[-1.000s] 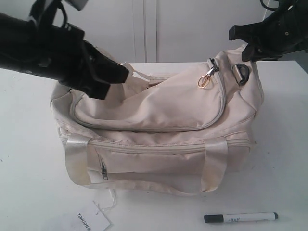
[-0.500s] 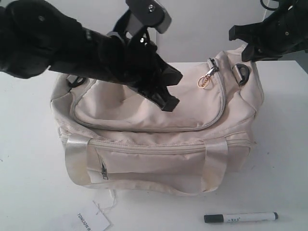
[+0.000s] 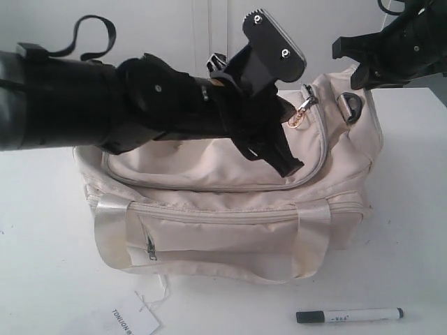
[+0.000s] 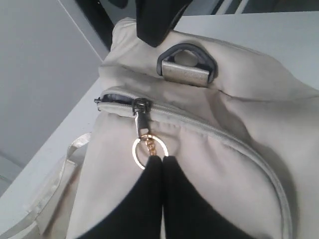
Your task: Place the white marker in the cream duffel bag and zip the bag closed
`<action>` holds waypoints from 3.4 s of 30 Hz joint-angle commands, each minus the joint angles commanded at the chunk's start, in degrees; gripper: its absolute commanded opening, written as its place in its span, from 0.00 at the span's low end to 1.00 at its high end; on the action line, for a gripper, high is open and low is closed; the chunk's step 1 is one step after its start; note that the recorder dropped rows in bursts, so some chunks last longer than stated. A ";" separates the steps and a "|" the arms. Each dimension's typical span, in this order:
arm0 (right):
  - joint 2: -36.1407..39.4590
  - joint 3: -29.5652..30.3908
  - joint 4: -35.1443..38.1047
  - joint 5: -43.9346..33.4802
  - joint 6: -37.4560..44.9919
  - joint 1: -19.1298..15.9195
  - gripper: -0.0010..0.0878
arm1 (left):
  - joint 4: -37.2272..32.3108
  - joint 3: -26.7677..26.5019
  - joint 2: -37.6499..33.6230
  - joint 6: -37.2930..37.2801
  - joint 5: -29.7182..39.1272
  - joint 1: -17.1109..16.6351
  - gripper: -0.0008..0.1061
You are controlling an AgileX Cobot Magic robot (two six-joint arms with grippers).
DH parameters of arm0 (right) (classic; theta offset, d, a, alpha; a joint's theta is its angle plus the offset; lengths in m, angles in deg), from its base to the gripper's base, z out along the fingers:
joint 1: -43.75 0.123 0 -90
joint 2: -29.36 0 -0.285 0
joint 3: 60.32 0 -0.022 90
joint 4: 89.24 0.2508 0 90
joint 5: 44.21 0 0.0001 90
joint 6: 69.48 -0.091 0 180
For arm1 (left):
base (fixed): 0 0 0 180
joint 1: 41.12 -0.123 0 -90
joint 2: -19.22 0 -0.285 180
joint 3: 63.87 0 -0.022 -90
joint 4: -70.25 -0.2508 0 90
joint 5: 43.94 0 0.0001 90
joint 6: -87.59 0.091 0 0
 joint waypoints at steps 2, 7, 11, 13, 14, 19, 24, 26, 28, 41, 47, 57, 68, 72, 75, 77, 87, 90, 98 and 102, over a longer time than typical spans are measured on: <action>0.00 0.00 0.00 0.00 0.00 0.00 0.01 | -0.55 -0.29 -1.02 0.00 -0.31 0.00 0.10; 0.00 0.00 0.00 0.00 0.00 0.00 0.01 | -0.55 -1.72 -2.84 -0.29 -0.31 0.00 0.37; 0.00 0.00 0.00 0.00 0.00 0.00 0.01 | -0.55 -2.34 -3.62 -0.68 0.46 0.00 0.50; 0.00 0.00 0.00 0.00 0.00 0.00 0.01 | -0.55 -3.09 -4.26 -0.68 1.03 0.00 0.54; 0.00 0.00 0.00 0.00 0.00 0.00 0.01 | -0.55 -3.29 -4.51 -0.68 1.03 0.00 0.54; 0.00 0.00 0.00 0.11 0.00 0.00 0.01 | -0.79 -4.07 -6.63 -0.68 0.23 0.00 0.54; 0.00 0.00 -0.11 0.09 0.11 0.00 0.01 | -0.79 -4.07 -8.30 -0.68 -4.18 0.00 0.54; 0.00 0.00 -0.11 0.09 0.11 0.00 0.01 | -0.79 -4.07 -8.43 -0.68 -5.49 0.00 0.54; 0.00 0.00 -0.11 0.09 0.11 0.00 0.01 | -0.79 -4.07 -8.65 -0.68 -8.36 0.00 0.54; 0.00 0.00 -0.11 0.09 0.11 0.00 0.01 | -5.03 -4.07 -8.78 -0.68 -7.88 0.00 0.42; 0.00 0.00 -0.11 0.09 0.11 0.00 0.01 | -5.03 -4.07 -8.78 -0.68 -6.48 0.00 0.13; 0.00 0.00 -0.11 0.09 0.11 0.00 0.01 | -6.18 -4.07 -8.78 -0.68 -5.90 0.00 0.01; 0.00 0.00 -0.11 0.25 0.10 0.00 0.01 | -6.18 -4.07 -5.84 -2.21 1.56 0.08 0.01; 0.00 0.00 -0.11 0.25 0.10 0.00 0.01 | -6.18 -4.07 -5.06 -4.84 2.84 0.46 0.01; 0.00 0.00 -0.11 0.25 0.10 0.00 0.01 | -6.18 -4.07 -4.72 -5.20 5.05 0.73 0.01; 0.00 0.00 -0.01 0.02 0.10 0.00 0.01 | -6.18 -4.35 -4.72 -5.20 7.62 0.73 0.01; 0.00 0.00 -0.01 0.02 0.10 0.00 0.01 | -6.18 -4.35 -4.72 -8.27 10.35 1.67 0.01; 0.00 0.00 -0.01 0.02 0.10 0.00 0.01 | -6.18 -4.98 -4.72 -8.27 11.88 2.36 0.01; 0.00 0.00 -0.01 0.27 -0.01 0.00 0.01 | -5.28 -8.98 -4.72 -8.27 17.29 3.38 0.01; 0.00 0.00 -0.01 0.27 -0.01 0.00 0.01 | -2.12 -9.92 -4.72 -8.38 18.09 3.38 0.01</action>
